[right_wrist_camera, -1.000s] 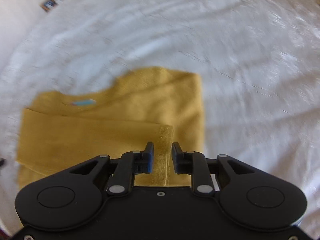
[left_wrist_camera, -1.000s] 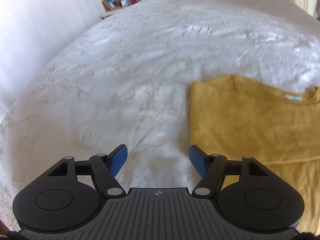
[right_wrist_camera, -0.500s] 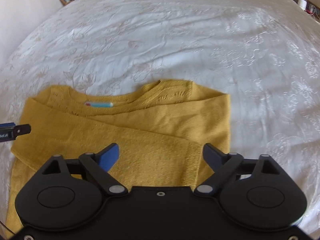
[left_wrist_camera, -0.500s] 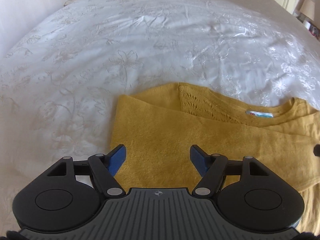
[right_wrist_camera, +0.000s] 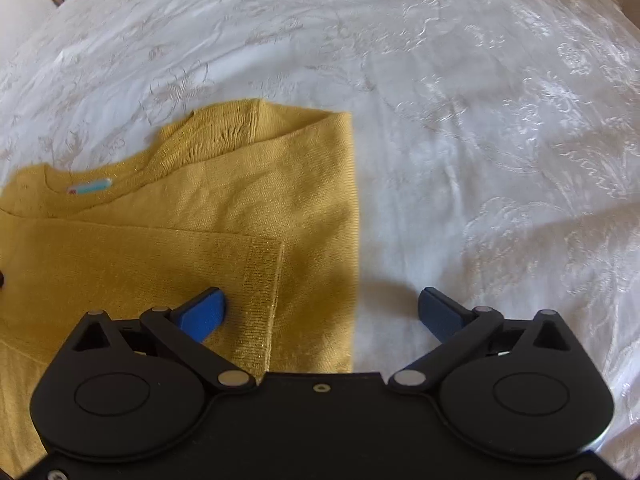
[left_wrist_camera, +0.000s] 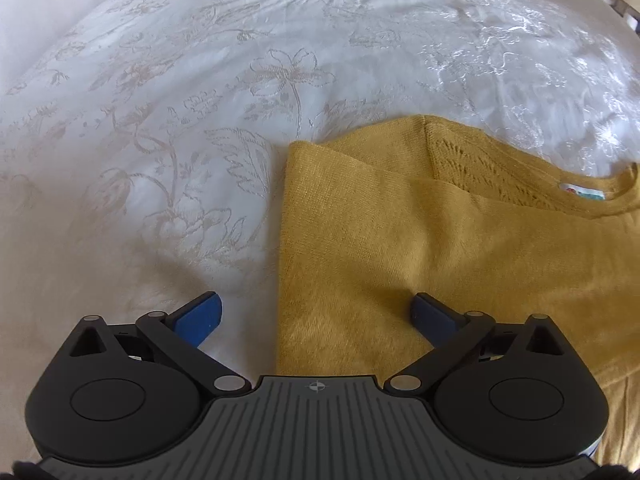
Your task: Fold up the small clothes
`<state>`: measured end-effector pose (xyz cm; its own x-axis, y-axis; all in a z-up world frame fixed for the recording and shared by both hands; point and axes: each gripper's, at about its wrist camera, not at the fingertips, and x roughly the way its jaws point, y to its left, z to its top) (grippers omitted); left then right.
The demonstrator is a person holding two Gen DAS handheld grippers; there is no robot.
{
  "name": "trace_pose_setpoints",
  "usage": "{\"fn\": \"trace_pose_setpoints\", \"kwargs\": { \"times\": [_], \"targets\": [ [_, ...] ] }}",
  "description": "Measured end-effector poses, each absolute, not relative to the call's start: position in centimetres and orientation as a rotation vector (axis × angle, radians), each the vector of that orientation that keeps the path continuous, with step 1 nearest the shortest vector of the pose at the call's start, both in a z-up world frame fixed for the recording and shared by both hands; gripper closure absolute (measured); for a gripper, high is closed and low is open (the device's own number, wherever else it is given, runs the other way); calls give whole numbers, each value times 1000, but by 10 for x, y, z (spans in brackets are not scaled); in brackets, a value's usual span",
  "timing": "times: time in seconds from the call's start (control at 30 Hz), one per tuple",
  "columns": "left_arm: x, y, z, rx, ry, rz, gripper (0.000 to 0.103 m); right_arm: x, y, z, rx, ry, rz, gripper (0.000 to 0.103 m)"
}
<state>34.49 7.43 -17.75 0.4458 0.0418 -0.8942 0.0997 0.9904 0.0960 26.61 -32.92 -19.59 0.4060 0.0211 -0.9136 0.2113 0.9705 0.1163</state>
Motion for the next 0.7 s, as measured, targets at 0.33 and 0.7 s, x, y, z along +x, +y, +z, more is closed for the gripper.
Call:
{"fn": "trace_pose_setpoints", "kwargs": {
  "times": [0.33,0.7],
  "targets": [
    [288,77,-190,169,1217,-52,0,236,-327,-194,244,1210,-142,1],
    [218,112,-156,89,1181,-30,0,150,-349,-159,366,1096,-95,1]
  ]
}}
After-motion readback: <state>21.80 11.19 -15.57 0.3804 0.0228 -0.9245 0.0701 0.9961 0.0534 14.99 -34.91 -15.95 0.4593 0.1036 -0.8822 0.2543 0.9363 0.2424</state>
